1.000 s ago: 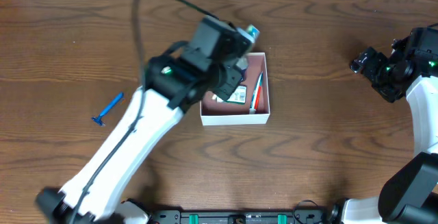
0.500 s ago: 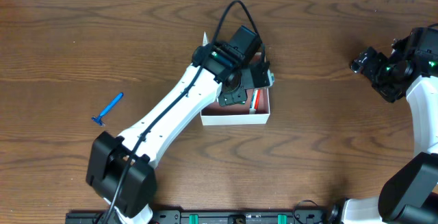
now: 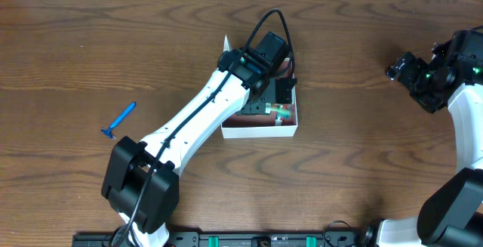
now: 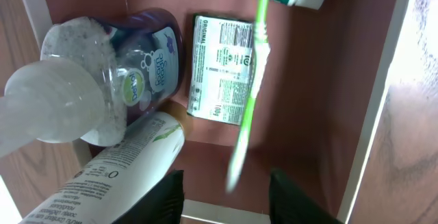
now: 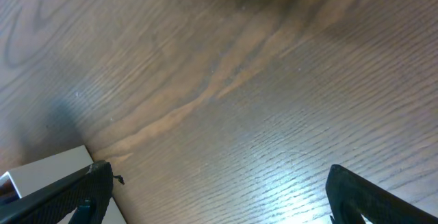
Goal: Pack container
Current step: 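Lower the toothbrush into the box beside the toothpaste and release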
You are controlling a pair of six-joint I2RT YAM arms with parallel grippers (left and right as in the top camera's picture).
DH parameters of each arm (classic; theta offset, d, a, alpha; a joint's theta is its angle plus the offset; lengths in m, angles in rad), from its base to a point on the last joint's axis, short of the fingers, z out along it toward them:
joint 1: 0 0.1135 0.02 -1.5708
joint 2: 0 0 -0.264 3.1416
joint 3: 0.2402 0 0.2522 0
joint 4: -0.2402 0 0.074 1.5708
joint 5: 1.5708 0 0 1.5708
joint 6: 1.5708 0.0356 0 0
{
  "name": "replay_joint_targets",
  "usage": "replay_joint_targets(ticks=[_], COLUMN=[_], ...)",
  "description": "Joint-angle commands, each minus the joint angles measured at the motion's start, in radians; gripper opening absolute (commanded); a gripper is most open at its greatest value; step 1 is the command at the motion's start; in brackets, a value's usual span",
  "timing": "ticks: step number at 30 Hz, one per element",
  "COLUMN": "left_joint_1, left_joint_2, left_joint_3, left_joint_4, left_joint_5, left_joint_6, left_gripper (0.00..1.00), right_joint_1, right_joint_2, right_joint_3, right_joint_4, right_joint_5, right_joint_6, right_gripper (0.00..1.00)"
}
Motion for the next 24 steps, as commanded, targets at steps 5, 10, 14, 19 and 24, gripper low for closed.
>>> replay_joint_targets(ticks=[5,10,14,19,24], left_joint_1=[-0.02,-0.055,-0.084,-0.071,0.058], left_joint_2=[-0.024,-0.123,-0.259,-0.427,-0.502], left_joint_3=[-0.004,0.002,0.002,0.002,0.002], left_joint_4=[0.003,0.006,0.002,-0.027,-0.095], left_joint_5=[-0.012,-0.013,-0.012,-0.014,-0.016], left_joint_6=[0.012,-0.006,-0.173,-0.532,-0.687], left_gripper=[0.42,0.42,0.43,0.67,0.75], right_joint_1=[-0.005,-0.005,-0.005,-0.005,-0.005], right_joint_2=[0.003,0.003,0.003,0.003,0.003], right_joint_3=[-0.001,-0.001,-0.001,-0.001,-0.001], right_joint_4=[0.0,0.0,0.0,0.0,0.0], right_joint_5=[0.003,0.003,0.003,0.003,0.003], right_joint_6=[0.009,0.009,0.009,0.009,0.009], right_gripper=[0.99,0.99,0.99,0.99,0.99])
